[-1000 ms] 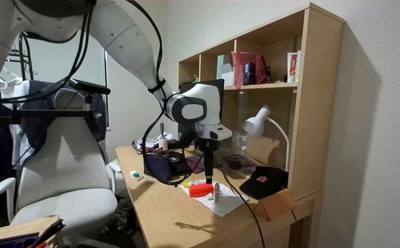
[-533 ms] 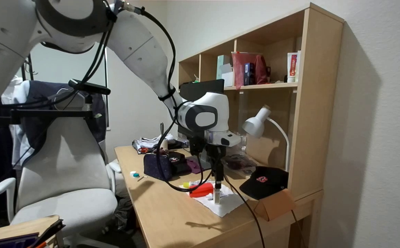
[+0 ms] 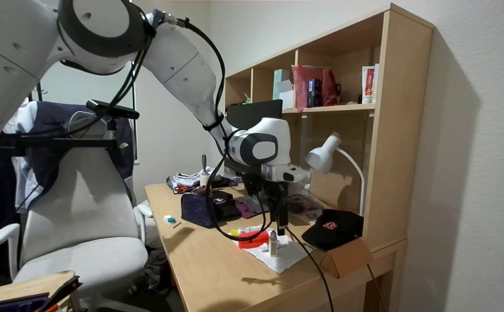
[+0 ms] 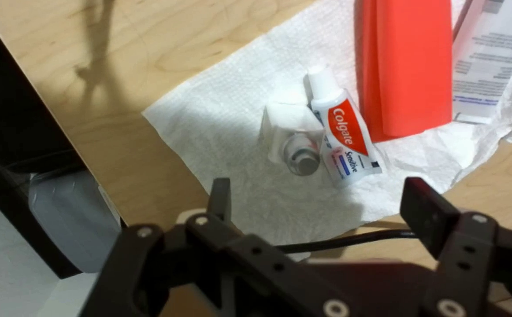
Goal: Pick up the small white bottle and move it to the right
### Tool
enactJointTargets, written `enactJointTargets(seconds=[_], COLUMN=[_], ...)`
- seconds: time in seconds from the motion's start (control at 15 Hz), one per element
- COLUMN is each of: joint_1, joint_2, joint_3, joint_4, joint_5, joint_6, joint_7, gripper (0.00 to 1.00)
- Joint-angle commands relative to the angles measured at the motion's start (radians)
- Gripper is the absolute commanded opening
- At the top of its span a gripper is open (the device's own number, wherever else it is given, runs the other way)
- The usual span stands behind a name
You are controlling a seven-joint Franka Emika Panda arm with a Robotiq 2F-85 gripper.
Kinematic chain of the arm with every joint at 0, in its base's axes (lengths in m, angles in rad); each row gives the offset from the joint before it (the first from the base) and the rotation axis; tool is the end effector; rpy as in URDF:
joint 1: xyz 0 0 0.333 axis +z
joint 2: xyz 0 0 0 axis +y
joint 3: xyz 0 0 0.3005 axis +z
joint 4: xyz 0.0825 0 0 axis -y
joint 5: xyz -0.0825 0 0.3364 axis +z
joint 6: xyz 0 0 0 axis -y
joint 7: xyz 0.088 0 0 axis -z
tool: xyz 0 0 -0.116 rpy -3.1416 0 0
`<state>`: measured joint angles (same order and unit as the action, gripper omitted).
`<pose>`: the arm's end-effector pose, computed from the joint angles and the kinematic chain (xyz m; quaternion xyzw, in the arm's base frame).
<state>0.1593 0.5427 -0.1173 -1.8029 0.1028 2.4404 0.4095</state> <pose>0.6219 0.0333 0.2662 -0.9765 0.2097 -0.0475 0.0163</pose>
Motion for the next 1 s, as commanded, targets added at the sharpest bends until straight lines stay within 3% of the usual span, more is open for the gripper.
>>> enactJointTargets(seconds=[0.0, 0.13, 0.2, 0.33, 0.4, 0.6, 0.93], joint_1=[-0.025, -0.016, -0.015, -0.006, -0.005, -0.006, -0.001], joint_2=[0.014, 0.016, 0.016, 0.015, 0.015, 0.017, 0.020], joint_3=[0.025, 0.014, 0.012, 0.000, -0.002, -0.003, -0.003], joint_4=[0.030, 0.025, 0.023, 0.015, 0.012, 0.009, 0.006], joint_5=[-0.010, -0.018, -0.020, -0.028, -0.029, -0.024, -0.027], joint_6=[-0.025, -0.025, -0.031, -0.029, -0.028, -0.032, -0.040], joint_7=[0.000, 0.024, 0.029, 0.057, 0.064, 0.080, 0.096], gripper=[0.67, 0.57, 0.47, 0.85, 0.85, 0.98, 1.00])
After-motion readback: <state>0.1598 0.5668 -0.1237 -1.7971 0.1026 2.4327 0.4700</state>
